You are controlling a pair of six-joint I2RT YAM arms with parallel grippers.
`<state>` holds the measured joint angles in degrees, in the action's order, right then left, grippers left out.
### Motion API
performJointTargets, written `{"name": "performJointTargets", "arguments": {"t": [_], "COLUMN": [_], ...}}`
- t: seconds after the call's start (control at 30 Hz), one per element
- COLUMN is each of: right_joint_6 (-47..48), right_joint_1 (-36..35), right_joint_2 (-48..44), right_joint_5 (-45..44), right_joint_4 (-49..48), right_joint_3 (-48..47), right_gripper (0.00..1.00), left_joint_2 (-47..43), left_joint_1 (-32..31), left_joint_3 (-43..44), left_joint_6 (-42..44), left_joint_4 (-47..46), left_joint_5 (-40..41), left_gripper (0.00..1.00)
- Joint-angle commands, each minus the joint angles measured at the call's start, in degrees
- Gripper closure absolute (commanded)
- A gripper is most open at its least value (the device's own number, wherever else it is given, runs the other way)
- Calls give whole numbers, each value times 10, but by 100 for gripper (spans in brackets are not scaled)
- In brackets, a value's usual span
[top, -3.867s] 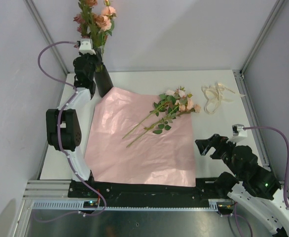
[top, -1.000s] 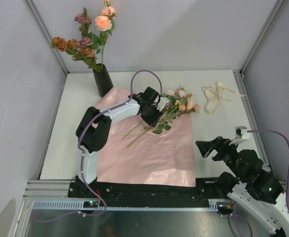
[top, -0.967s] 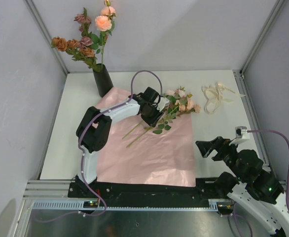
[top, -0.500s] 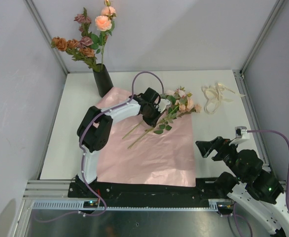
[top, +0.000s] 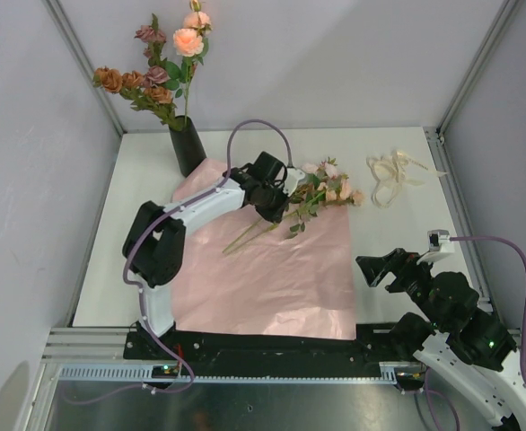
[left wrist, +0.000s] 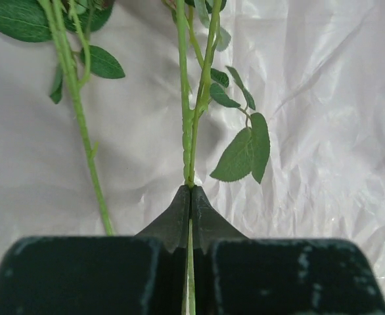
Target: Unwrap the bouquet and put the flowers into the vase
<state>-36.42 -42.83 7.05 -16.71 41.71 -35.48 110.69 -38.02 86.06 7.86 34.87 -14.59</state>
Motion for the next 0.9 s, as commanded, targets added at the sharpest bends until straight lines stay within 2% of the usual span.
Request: {"name": "performJointTargets", "arguments": {"t": [0.0,0.2,0.33,0.4,0.47,0.53,0.63,0.87], "right_joint_6": [0,1,0,0,-1,-1,-1,0], "right_joint_1": [-3,-3,-3,-3,-3,-3,-3,-3], "right_joint_2": [-5,-6,-9,-10,-10,-10,-10,-8], "right_joint_5": [-10,-8,-8,-9,-10,-10,-10,-10], "right_joint_4": [-15,-16,-15,-15,-14,-14,-14,-15], "right_joint_3": [-1,-1,-1,-1,-1,-1,-1,-1], "right_gripper": [1,1,1,1,1,1,1,1], "left_joint_2": [-59,-44,-34,-33,-31,-31,-33,-8], "left_joint_1": [-1,-1,-1,-1,-2,-2,-14,-69], "left_joint_3": [-6,-27,-38,-42,-46,-47,-42,16], "left_joint_6": [-43,-71,-93,-93,-90,-83,-51,39], "left_joint_4": [-10,-17,-20,-21,-21,-21,-22,-22], "left_joint_5": [15,21,-7,-12,-2,11,32,56], "left_gripper": [100,100,100,90,75,68,64,63]}}
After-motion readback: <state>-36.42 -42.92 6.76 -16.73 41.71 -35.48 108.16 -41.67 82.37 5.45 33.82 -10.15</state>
